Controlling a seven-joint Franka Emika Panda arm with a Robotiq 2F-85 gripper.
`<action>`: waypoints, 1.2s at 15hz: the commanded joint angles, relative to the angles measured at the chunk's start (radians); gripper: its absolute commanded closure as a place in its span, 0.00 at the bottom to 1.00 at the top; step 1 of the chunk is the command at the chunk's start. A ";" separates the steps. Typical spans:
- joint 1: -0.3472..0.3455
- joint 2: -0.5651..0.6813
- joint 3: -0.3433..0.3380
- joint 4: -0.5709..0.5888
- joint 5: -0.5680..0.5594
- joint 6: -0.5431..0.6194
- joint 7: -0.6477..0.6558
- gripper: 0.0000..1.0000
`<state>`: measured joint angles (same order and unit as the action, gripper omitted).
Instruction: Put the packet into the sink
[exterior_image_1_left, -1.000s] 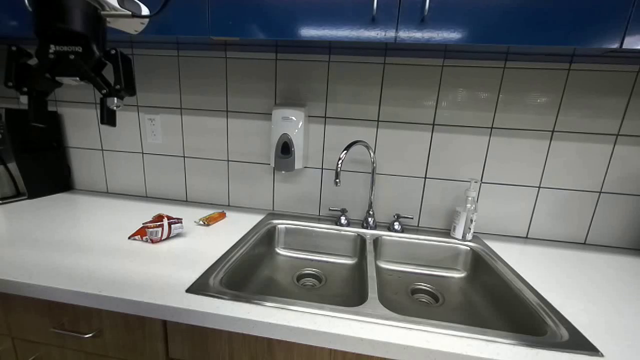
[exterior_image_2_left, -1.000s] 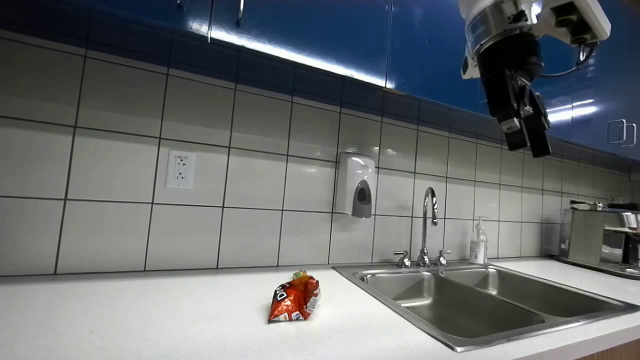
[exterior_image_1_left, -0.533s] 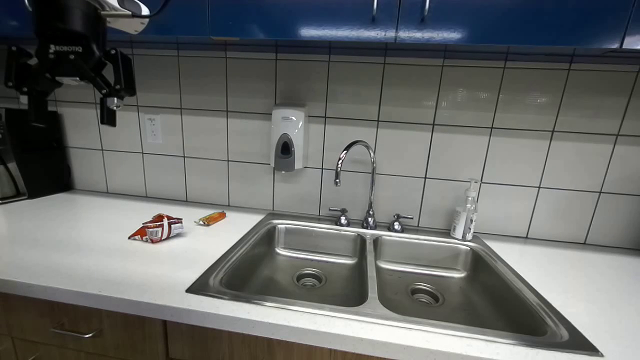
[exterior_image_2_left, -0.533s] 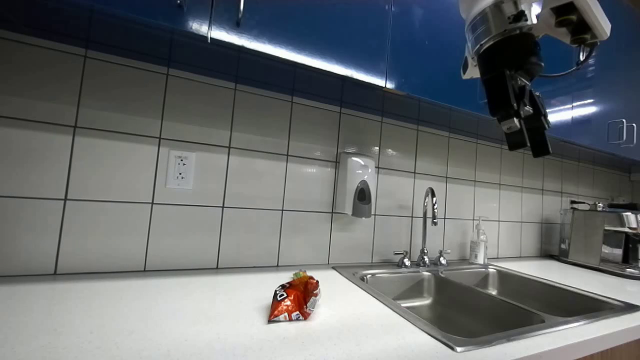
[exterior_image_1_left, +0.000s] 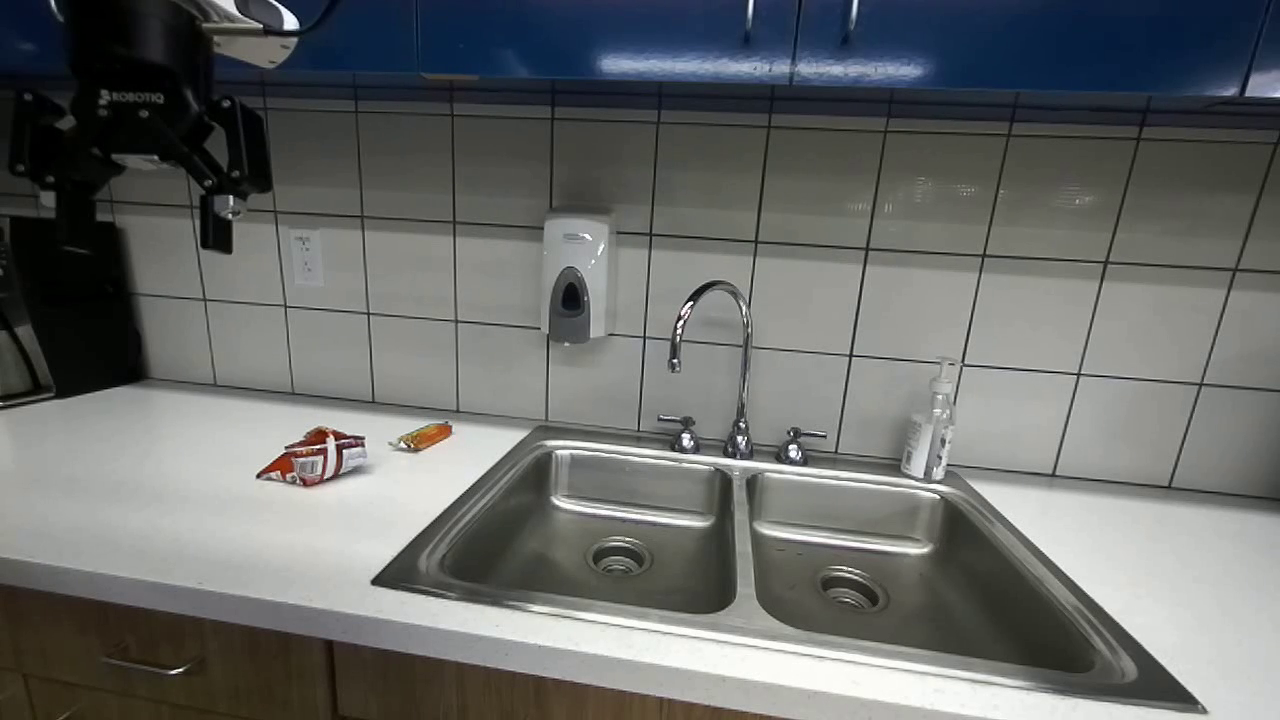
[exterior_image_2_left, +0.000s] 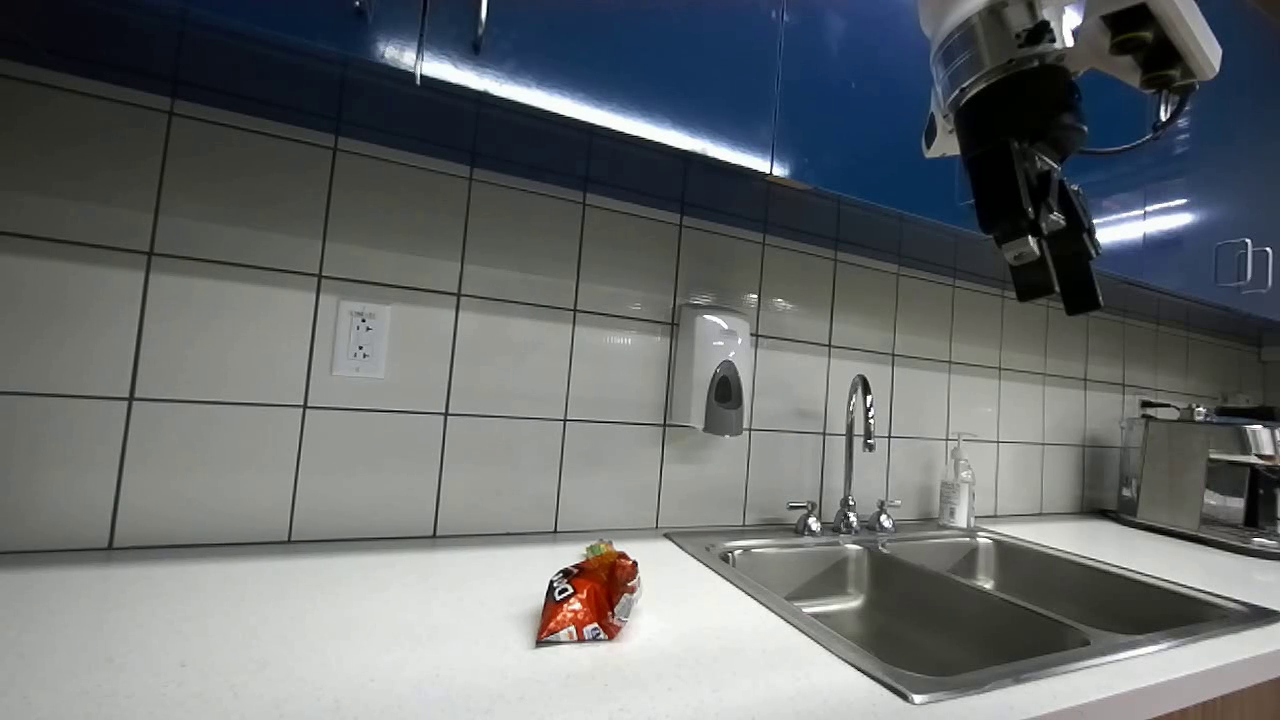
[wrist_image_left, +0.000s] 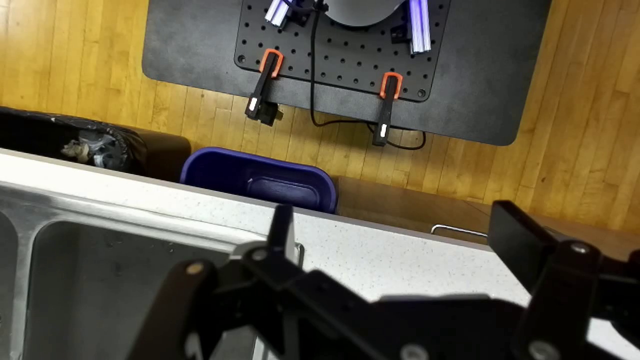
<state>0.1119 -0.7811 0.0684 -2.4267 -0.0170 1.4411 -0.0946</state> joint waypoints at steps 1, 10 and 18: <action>0.010 -0.013 -0.004 -0.024 0.018 0.054 0.001 0.00; 0.068 -0.034 -0.004 -0.164 0.085 0.413 -0.050 0.00; 0.137 0.089 0.000 -0.229 0.091 0.688 -0.106 0.00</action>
<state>0.2385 -0.7399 0.0665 -2.6362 0.0621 2.0355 -0.1605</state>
